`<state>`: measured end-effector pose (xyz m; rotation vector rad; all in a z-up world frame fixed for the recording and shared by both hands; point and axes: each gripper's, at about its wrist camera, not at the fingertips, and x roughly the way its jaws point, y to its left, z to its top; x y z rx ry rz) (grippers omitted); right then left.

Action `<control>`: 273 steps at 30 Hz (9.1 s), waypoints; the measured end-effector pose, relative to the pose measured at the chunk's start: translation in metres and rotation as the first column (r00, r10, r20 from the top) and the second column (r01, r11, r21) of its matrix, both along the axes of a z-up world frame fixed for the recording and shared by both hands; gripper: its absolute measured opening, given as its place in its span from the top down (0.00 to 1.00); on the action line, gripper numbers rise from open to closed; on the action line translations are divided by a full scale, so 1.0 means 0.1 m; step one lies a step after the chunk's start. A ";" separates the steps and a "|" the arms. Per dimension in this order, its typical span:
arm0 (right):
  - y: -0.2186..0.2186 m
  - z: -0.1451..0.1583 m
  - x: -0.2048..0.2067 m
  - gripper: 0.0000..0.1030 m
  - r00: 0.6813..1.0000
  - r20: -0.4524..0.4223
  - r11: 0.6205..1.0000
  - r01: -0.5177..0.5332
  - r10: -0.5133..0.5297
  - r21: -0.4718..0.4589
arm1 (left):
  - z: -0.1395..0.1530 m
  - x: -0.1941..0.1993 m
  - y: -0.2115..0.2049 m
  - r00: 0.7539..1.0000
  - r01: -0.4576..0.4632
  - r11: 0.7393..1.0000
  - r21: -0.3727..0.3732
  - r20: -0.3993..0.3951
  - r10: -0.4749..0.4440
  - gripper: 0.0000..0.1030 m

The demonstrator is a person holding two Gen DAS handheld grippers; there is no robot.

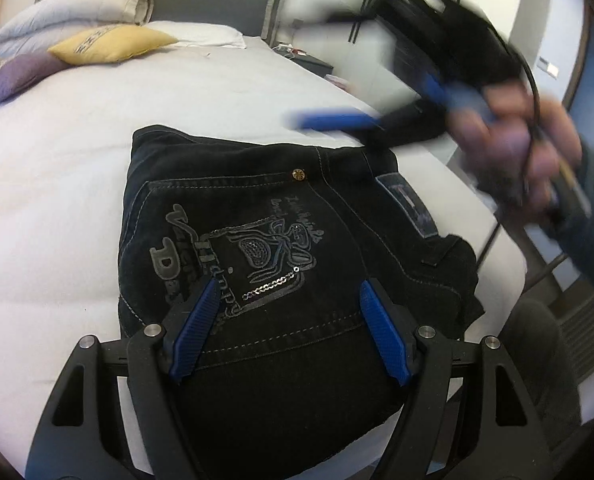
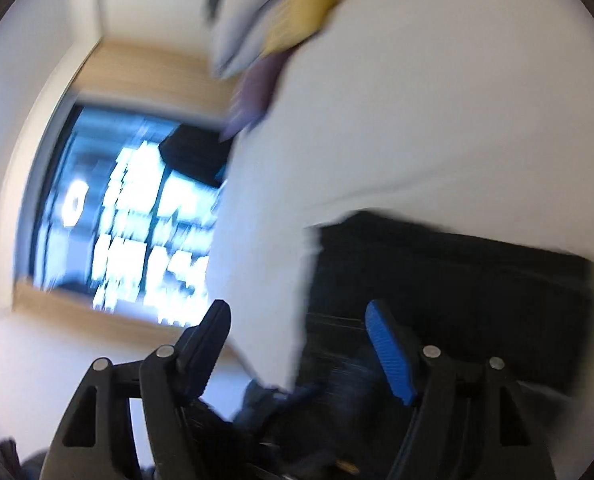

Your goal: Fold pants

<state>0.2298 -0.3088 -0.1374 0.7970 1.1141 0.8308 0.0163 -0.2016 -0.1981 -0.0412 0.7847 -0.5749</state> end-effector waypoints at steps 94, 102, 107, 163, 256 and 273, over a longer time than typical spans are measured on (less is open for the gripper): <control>-0.91 1.09 -1.84 0.00 0.501 0.791 0.551 0.794 -0.352 -0.258 | 1.96 -0.24 0.40 0.657 -0.467 0.884 -0.029 0.657 0.369 0.00; -0.64 2.03 -2.67 0.00 0.211 0.954 0.426 0.899 -0.213 -0.104 | 2.70 -1.21 0.58 0.554 -0.464 0.873 -0.150 0.720 0.418 0.00; -0.57 2.39 -3.05 0.00 0.122 0.977 0.392 0.919 -0.177 -0.044 | 2.90 -1.42 0.56 0.656 -0.441 0.896 -0.044 0.665 0.356 0.00; -0.04 1.25 -2.39 0.00 0.777 0.563 0.447 0.625 -0.282 -0.640 | 1.14 -0.38 0.24 0.888 -0.451 0.854 0.262 0.038 0.457 0.00; 0.03 1.07 -2.38 0.00 0.811 0.521 0.453 0.582 -0.265 -0.675 | 1.01 -0.42 0.25 0.896 -0.429 0.862 0.271 0.010 0.443 0.00; 0.04 1.01 -2.44 0.00 0.815 0.514 0.453 0.577 -0.268 -0.680 | 0.99 -0.39 0.29 0.898 -0.423 0.866 0.268 -0.001 0.439 0.00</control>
